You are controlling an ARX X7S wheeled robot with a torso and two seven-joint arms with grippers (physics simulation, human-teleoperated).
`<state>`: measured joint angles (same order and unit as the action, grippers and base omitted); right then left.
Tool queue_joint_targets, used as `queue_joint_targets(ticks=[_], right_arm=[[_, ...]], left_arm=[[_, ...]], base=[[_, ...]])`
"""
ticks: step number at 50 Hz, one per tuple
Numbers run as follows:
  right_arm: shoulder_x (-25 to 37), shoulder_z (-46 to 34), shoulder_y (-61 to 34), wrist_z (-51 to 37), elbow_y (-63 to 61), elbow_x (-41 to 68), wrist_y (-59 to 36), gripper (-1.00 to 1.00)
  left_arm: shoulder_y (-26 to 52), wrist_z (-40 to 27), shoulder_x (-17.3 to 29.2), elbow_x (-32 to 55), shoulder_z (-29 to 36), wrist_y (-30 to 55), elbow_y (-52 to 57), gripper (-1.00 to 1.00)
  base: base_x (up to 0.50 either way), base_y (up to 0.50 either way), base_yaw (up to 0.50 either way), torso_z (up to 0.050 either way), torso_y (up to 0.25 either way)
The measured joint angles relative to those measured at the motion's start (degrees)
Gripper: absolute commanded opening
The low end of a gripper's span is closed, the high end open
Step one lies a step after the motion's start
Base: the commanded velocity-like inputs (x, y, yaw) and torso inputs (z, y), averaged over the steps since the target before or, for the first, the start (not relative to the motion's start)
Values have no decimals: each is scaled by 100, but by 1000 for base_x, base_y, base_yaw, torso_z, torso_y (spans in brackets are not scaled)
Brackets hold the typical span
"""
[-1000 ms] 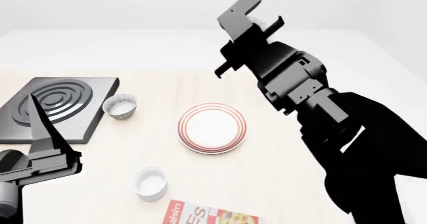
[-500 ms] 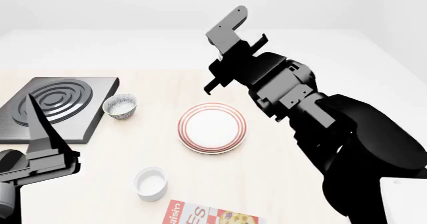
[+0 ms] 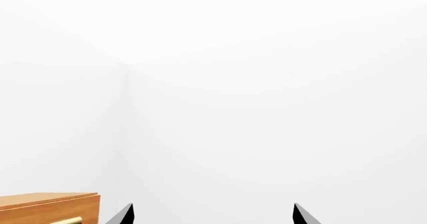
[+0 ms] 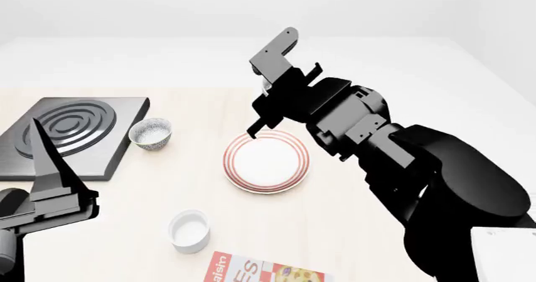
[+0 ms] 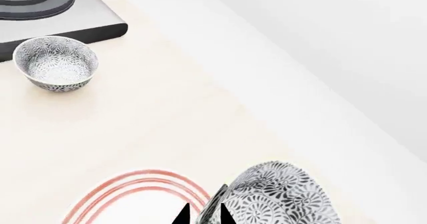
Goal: Pick the akita bowl next to the cookies box and place it on the plate.
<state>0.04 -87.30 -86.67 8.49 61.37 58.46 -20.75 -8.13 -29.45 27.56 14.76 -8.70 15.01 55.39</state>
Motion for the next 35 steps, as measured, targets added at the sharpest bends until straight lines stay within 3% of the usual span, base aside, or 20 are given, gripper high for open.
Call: queue_joint_targets(ticks=[10,21,35], right_arm=[[-1,-29,59,89,-113,-2,-39,-100],[-2,-31,76,136,-182,-29,-65,-100],[1,-48,113,175,-263,-24,-101,-100]], left_arm=[[-46,10,14,9,-8,-97,-5,100],[-65,8,36,3,-6,-163,-9,100],[-81,-26,47,27,-28,-212,-3,100]], base=[[0,0,0,0,1],[0,0,0,0,-239],[0,0,0,0,-10]])
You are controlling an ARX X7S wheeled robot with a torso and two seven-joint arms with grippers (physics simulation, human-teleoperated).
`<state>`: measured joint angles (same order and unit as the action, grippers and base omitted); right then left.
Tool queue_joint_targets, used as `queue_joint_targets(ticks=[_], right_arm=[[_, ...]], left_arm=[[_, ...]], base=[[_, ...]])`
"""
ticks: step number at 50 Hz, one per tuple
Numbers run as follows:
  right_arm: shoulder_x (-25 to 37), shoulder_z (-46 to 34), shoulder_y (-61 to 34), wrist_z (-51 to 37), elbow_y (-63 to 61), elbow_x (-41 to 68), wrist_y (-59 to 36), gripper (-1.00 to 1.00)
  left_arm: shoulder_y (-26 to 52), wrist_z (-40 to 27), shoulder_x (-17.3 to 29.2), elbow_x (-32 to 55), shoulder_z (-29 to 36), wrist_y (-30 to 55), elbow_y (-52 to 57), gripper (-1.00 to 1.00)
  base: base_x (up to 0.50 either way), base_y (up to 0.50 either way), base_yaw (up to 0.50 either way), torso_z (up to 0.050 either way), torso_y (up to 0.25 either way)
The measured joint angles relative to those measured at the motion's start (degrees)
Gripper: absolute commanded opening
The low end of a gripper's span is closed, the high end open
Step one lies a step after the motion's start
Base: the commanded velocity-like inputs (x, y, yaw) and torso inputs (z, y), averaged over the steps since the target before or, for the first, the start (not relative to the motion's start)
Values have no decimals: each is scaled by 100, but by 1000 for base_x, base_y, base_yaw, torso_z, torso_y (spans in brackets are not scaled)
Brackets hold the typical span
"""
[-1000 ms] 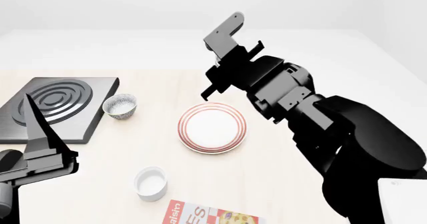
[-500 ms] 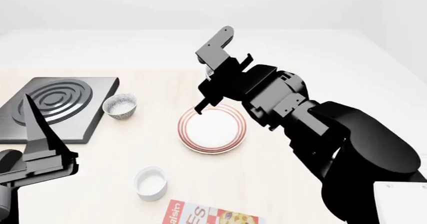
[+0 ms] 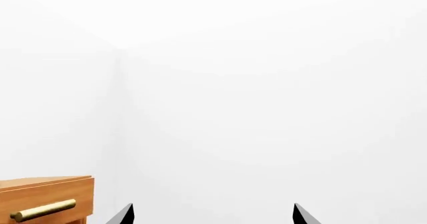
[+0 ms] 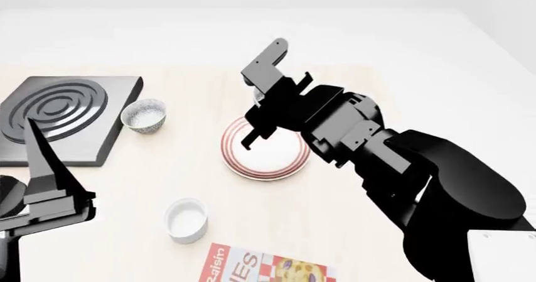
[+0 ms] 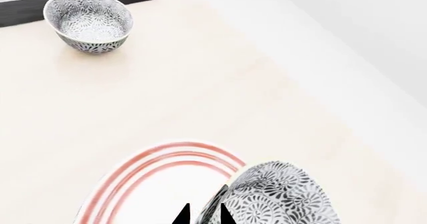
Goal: Pick the akita bowl next to the cookies box and place it on the plate.
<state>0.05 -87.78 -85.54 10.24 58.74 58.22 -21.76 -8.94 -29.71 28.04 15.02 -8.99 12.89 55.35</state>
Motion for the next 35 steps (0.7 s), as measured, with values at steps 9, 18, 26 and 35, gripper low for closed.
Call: queue_joint_targets(ticks=[9,18,26,35], right_arm=[[-3,20,2,40,-54,74,-48,-100],[1,-10,34,67,-75,160,-83,-100],[1,-13,42,78,-105,192,-89,-100],[-2,-10,47,91,-135,204,-89,-100]], left_arm=[[-17,-9,19,-57,27,-53,10,100],[-38,-24,32,-86,26,-116,9,100],[-49,-42,34,-70,7,-162,10,100],[-56,-56,59,-97,18,-177,29,100]], base=[[0,0,0,0,-88],[0,0,0,0,-114],[0,0,0,0,0],[0,0,0,0,-123]])
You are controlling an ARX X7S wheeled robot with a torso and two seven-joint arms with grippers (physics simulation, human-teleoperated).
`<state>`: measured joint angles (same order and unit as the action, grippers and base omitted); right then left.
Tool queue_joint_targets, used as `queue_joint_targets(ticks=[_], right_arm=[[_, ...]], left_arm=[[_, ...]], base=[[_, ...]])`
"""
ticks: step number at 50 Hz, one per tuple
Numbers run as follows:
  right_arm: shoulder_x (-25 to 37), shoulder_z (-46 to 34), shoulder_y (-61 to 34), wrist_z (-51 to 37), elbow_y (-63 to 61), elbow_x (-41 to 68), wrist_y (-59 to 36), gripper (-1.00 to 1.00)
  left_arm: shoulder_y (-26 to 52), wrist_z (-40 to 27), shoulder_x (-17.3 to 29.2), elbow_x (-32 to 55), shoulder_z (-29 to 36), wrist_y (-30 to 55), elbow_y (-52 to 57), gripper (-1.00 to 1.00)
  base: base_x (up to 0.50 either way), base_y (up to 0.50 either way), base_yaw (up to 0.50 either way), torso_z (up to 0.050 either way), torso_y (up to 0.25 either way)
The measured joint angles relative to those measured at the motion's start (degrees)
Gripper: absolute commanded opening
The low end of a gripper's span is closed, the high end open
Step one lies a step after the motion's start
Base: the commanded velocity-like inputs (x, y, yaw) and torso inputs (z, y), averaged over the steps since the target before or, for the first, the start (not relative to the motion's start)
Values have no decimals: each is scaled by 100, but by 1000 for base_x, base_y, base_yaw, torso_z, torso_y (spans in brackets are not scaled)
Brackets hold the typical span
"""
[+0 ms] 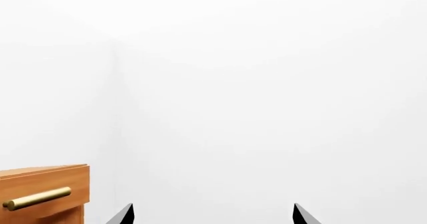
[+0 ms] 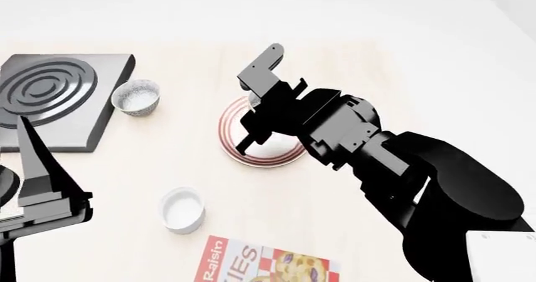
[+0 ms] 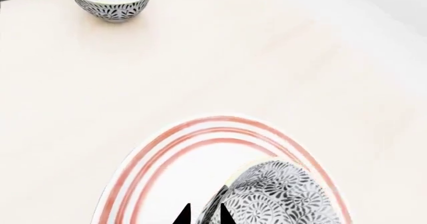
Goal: Pick the akita bowl next to the cookies box and place it on the plate.
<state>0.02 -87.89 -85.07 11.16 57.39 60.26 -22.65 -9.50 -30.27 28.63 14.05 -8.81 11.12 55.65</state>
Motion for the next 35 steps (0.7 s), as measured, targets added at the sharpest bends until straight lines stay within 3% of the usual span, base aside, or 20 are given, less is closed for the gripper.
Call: queue_joint_targets(ticks=[3,26,35], right_arm=[[1,-4,2,4,-2,4,0,-100],[3,-12,41,33,7,17,25,-100],[5,27,-72,129,-38,26,31,-100]], left_arm=[[-4,-5,6,-6,4,-9,4,100],[-22,-51,14,-9,23,-105,-4,100],[-9,-88,52,-69,52,-33,18,100]], base=[[0,0,0,0,-232],[0,0,0,0,-1],[2,0,1,0,-175]])
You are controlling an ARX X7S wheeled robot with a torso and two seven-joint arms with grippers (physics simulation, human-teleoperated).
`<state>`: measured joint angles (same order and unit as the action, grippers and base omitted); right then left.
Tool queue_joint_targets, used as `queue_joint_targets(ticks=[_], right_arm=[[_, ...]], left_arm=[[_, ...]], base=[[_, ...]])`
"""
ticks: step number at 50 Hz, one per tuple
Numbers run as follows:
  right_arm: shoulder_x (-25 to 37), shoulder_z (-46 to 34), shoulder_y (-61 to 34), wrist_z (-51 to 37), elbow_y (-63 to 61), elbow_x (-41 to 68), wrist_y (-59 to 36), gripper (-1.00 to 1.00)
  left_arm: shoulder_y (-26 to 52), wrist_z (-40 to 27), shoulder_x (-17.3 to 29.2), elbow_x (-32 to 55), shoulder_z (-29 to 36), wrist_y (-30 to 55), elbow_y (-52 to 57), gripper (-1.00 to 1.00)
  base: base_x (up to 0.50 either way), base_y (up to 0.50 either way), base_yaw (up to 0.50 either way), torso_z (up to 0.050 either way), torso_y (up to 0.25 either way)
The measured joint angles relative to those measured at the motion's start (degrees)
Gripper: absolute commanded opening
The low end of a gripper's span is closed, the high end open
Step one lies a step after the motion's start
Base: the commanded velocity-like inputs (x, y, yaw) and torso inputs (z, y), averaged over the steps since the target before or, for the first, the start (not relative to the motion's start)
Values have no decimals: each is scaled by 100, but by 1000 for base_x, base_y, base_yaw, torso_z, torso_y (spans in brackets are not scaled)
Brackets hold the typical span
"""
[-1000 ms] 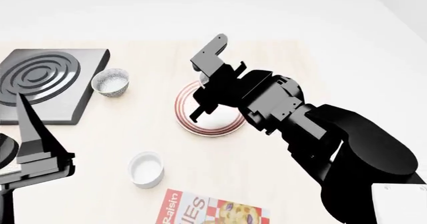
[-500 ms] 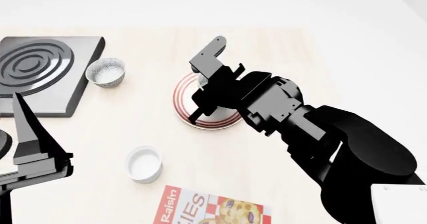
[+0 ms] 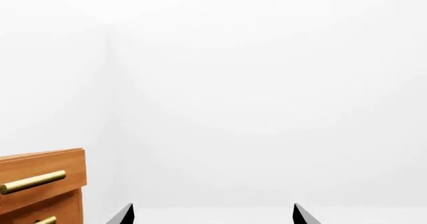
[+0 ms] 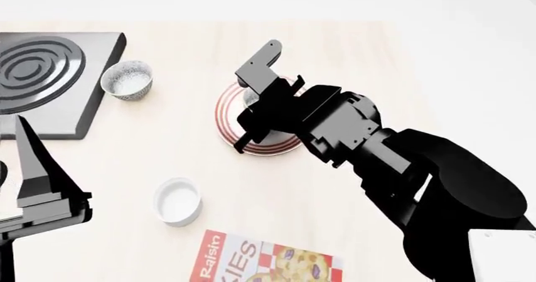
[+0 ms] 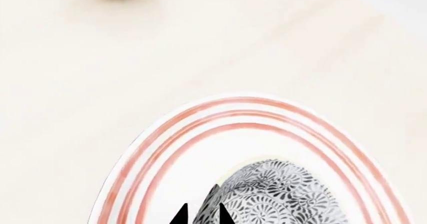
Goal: Pick the akita bowl next to the cookies box and place it on the plate.
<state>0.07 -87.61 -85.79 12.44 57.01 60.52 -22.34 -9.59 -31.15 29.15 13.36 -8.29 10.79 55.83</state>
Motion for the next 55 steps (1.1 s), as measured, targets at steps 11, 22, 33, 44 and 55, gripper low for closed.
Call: queue_joint_targets(ticks=[11,22,33,44,55], right_arm=[[-8,24,24,-29,-14,-51,3,-100],[-7,33,79,19,-27,-41,123,100],[-2,72,-39,62,-12,90,320,100],[300,285,-470,-18,-468,301,376,100],[1382,1206,-1241,-534,-2069,1024,504,100]], left_arm=[[-10,-33,4,12,-14,-19,-19,100],[-29,-35,-3,0,-3,-120,-98,100],[-39,-32,-4,-20,34,-192,-148,100],[-32,-43,10,-21,65,-188,-140,100],[-10,-68,37,-7,87,-130,-86,100]], base=[[0,0,0,0,0],[0,0,0,0,0],[0,0,0,0,0],[0,0,0,0,0],[0,0,0,0,0]])
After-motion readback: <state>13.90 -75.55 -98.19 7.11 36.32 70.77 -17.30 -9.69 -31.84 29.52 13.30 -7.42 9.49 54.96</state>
